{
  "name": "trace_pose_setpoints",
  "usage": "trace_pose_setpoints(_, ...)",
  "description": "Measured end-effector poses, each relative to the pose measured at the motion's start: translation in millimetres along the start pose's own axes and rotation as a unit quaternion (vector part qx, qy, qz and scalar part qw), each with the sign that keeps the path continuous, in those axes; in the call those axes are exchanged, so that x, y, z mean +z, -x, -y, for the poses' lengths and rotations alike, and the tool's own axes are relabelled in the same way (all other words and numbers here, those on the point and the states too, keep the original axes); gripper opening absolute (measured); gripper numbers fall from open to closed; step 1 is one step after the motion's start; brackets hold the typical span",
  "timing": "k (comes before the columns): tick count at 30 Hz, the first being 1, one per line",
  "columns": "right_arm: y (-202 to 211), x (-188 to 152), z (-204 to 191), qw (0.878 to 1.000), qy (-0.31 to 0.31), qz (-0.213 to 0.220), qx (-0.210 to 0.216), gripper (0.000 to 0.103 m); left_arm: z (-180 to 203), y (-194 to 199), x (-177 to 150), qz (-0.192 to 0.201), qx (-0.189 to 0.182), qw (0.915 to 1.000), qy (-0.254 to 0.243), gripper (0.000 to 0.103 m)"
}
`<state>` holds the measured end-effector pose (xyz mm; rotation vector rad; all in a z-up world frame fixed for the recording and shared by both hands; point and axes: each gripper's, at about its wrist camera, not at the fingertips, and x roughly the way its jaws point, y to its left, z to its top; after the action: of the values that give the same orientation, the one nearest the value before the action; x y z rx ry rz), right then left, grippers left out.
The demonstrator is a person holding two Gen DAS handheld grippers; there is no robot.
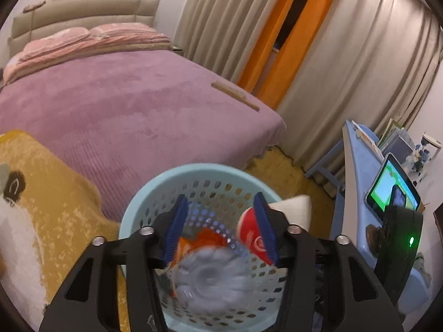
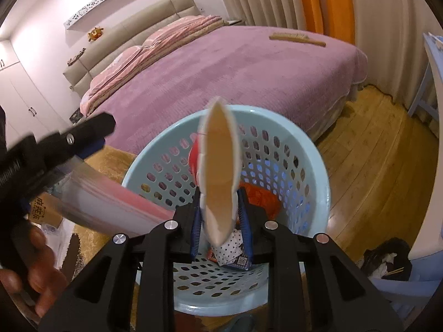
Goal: Collect trash
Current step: 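Carry the pink bottle and paper cup over the blue basket and open both tools, then grasp the clear blue-capped bottle with the left tool while the right tool grasps the cardboard scrap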
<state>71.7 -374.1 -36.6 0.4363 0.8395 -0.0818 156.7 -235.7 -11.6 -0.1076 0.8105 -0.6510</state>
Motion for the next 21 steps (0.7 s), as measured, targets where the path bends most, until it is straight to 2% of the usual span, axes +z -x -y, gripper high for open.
trace_pose_setpoints(1,0,1,1,1.000,-0.001,0.002,-0.001,0.043,-2,4,-2,0.003,0.005,1.0000,-0.002,0.066)
trace_pose_setpoints(2,2,1,1,1.000,-0.001,0.010,-0.005,0.056,-3,8,-2,0.008,0.008,0.9999,-0.004,0.071)
trace_pose_setpoints(3,5,1,0,1.000,0.000,0.016,-0.005,0.058,-5,14,-3,0.015,0.010,0.9998,-0.005,0.073)
trace_pose_setpoints(9,17,-1,-11,0.999,0.022,0.030,0.016,0.058,-19,56,-11,0.040,0.010,0.9991,0.007,0.078)
trace_pose_setpoints(13,30,-5,-37,0.997,0.058,0.048,0.019,0.058,-32,87,-25,0.060,0.014,0.9979,0.019,0.080)
trace_pose_setpoints(21,46,-13,-91,0.989,0.111,0.073,0.059,0.058,-68,160,-50,0.106,0.049,0.9921,0.048,0.084)
